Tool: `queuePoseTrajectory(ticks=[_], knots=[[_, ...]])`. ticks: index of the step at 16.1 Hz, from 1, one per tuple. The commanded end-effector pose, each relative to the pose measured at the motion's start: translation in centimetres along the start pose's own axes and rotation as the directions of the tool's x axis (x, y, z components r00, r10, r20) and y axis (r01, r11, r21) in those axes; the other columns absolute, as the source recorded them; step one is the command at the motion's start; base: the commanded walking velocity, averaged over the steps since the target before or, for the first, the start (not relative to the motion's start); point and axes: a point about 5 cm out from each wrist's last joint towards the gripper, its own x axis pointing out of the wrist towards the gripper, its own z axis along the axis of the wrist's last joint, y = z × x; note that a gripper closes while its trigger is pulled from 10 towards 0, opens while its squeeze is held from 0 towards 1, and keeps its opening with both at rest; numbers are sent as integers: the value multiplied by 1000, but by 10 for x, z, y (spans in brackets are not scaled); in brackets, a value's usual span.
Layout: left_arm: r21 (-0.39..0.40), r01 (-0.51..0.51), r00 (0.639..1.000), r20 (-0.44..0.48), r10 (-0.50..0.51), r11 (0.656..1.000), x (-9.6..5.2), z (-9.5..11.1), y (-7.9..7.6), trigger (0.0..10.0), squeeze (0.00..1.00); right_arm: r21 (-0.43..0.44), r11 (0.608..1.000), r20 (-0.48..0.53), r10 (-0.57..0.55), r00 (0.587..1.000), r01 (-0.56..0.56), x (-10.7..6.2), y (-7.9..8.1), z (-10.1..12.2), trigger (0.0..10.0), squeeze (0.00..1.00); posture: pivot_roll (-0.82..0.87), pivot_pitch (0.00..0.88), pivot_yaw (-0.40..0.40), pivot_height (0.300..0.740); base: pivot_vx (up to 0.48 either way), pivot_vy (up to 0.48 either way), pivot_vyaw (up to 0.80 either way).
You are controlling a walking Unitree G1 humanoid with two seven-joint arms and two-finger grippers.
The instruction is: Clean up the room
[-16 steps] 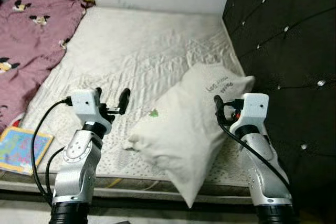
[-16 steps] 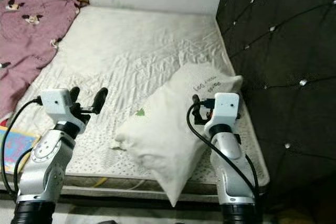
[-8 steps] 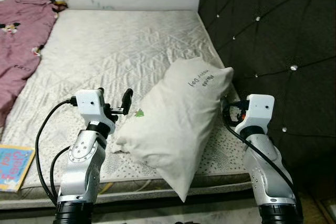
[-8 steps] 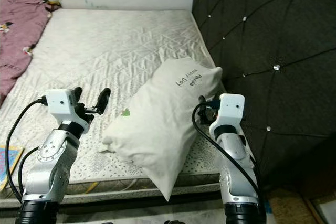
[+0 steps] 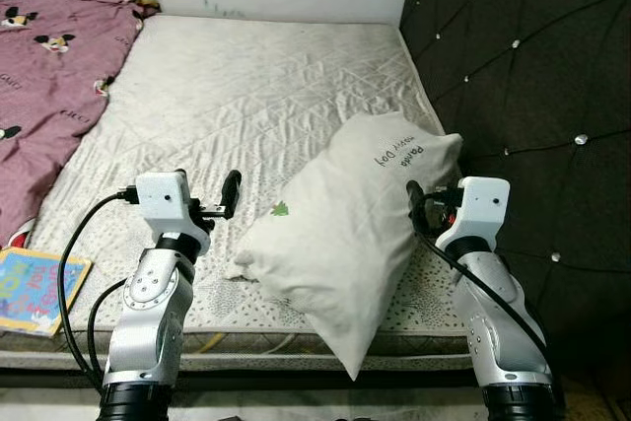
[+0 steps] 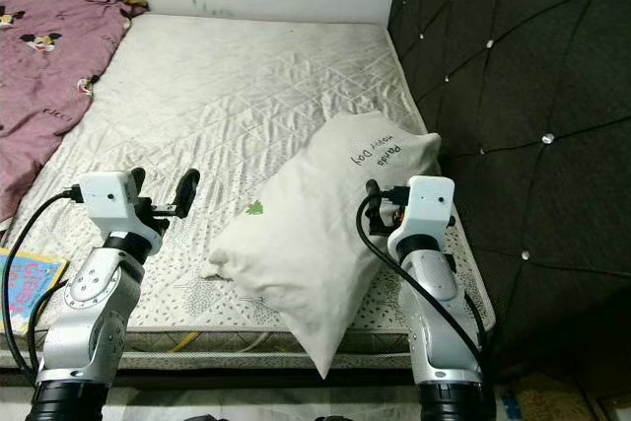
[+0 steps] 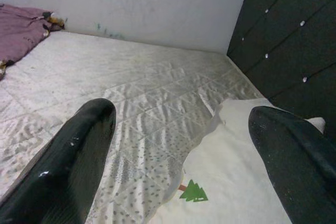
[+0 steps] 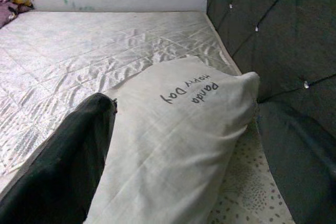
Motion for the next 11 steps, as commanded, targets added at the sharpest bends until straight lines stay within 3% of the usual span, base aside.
queuePoseTrajectory(ticks=[1,11], knots=[[9,7,1000,8,-7,1000,-1,3,-2,10000,0,-3,1000,6,0,1000,0,-3,-2,2,10000,0,-46,130,-28,740,0,0,0],[-1,6,1000,4,-6,1000,-1,2,-4,10000,0,-35,999,4,31,999,-31,-2,0,6,10000,0,-56,139,-39,730,0,0,0]])
